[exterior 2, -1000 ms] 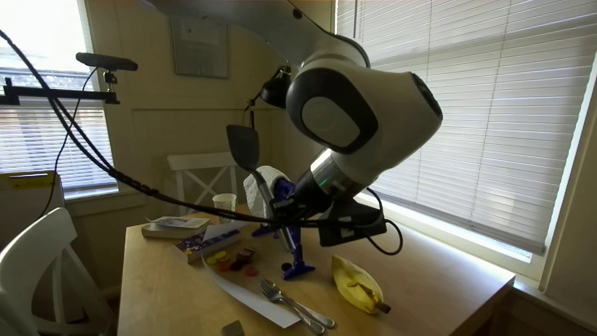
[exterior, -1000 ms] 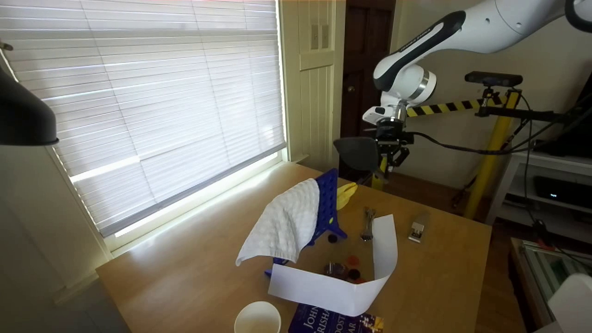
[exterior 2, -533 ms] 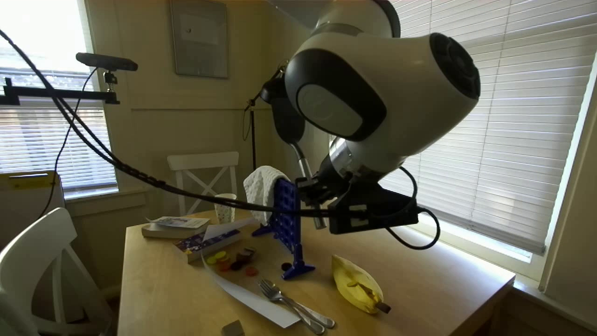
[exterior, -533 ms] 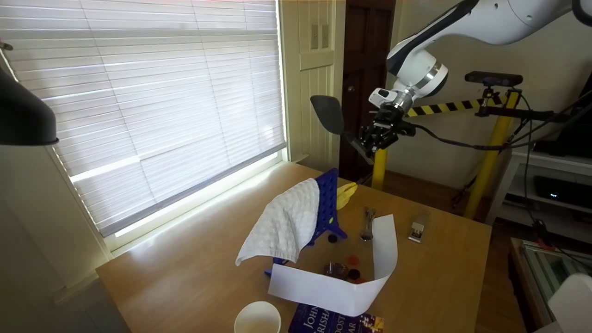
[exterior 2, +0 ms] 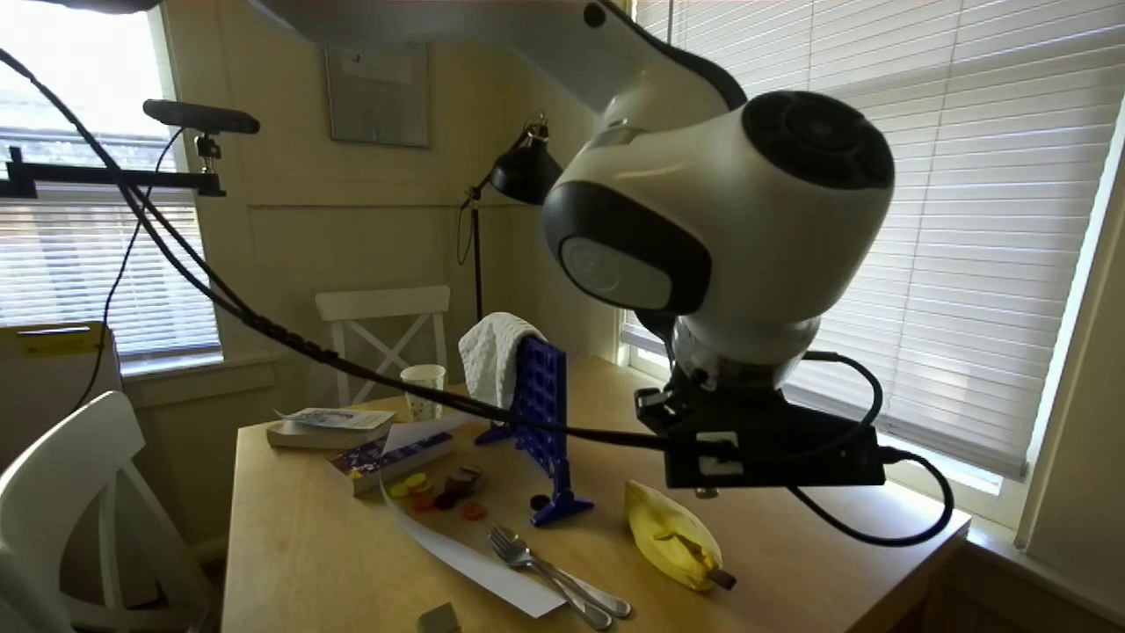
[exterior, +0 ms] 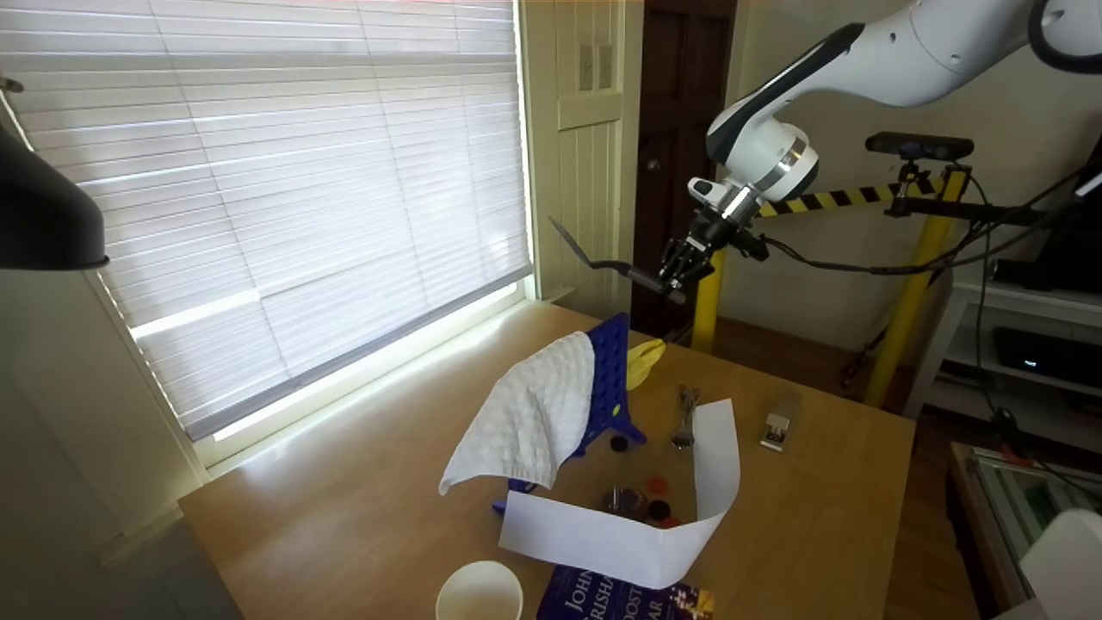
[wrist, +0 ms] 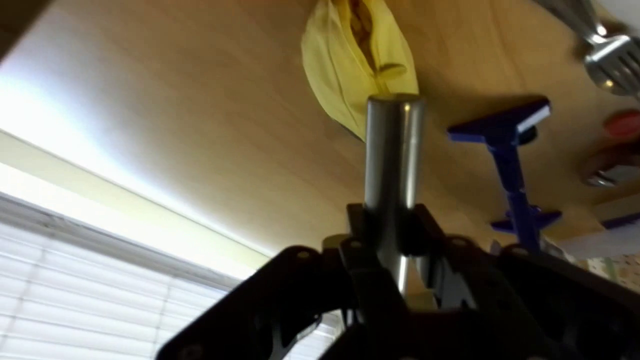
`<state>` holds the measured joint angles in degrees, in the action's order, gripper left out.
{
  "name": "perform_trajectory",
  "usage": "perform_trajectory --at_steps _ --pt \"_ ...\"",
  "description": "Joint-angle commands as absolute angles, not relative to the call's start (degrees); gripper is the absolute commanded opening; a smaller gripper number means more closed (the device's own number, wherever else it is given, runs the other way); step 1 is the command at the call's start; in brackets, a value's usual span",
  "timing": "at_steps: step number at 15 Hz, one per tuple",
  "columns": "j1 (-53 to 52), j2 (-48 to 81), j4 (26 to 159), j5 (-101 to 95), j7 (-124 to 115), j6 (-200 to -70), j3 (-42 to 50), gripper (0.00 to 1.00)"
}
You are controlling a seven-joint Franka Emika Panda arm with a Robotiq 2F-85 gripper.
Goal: Move the stapler downwards and the spatula forward onto the table
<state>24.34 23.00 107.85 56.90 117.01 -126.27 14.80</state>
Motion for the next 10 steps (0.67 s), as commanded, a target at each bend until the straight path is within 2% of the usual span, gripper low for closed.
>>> perform_trajectory --at_steps 1,3,6,10 --pt "20.5 26.1 108.5 53.8 109.3 -139.2 14.8 0.06" --pt "18.3 27.8 109.4 47.6 102.3 -143.4 15.2 0.06" --pt "17.3 28.7 110.9 36.6 92.9 -142.9 14.6 0.06" --pt "20.4 28.2 111.2 31.3 88.1 -142.1 10.4 0.06"
